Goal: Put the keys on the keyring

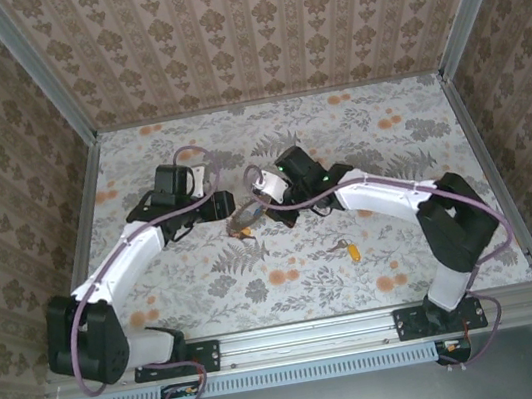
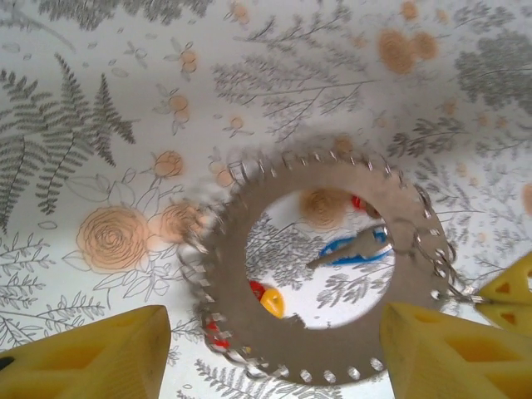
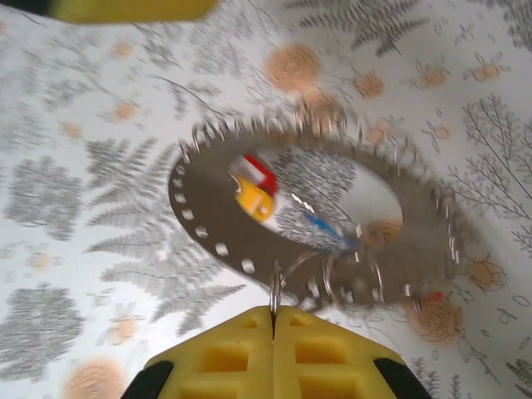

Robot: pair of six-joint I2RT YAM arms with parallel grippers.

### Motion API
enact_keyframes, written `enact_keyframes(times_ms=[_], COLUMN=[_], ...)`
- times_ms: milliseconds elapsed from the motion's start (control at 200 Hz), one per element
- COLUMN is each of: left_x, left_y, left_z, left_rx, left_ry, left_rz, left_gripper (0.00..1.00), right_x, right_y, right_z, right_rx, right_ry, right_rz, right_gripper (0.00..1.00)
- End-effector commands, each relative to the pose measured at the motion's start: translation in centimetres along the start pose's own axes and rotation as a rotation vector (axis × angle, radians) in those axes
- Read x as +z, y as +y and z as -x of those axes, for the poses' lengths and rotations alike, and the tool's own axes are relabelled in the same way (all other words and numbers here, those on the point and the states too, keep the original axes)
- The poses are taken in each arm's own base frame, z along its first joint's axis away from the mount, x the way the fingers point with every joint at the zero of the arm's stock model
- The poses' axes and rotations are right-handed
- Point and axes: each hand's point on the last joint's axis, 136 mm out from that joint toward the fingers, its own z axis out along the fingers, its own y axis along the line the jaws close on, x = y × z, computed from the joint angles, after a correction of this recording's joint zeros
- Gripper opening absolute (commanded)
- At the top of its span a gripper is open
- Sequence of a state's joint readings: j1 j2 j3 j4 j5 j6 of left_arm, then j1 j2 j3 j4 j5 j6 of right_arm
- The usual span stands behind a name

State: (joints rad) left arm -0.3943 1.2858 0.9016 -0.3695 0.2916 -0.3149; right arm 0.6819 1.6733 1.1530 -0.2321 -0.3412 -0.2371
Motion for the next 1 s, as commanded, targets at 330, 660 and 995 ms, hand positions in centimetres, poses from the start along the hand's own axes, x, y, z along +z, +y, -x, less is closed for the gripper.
enact_keyframes(times_ms=[330, 660, 995], left_x=[-8.0, -12.1, -16.6], left_y=[-11.1, -16.4, -18.4], left_z=[-0.6, -2.1, -2.9], left_rx=[0.24, 0.409, 0.575], left_ry=[-0.224, -0.285, -0.365], left_rz=[-0.451, -0.696, -0.731], left_gripper=[0.51, 0.34, 0.36], right_x=[-7.2, -14.1, -17.1], right_y=[6.5, 10.0, 10.9], right_z=[4.6, 6.8, 7.5], right_rx=[-0.089, -0.21, -0.19], right_ry=[-0.308, -0.511, -0.58], right_rz=[0.247, 0.334, 0.373], right_gripper=[0.0, 0.0, 0.0])
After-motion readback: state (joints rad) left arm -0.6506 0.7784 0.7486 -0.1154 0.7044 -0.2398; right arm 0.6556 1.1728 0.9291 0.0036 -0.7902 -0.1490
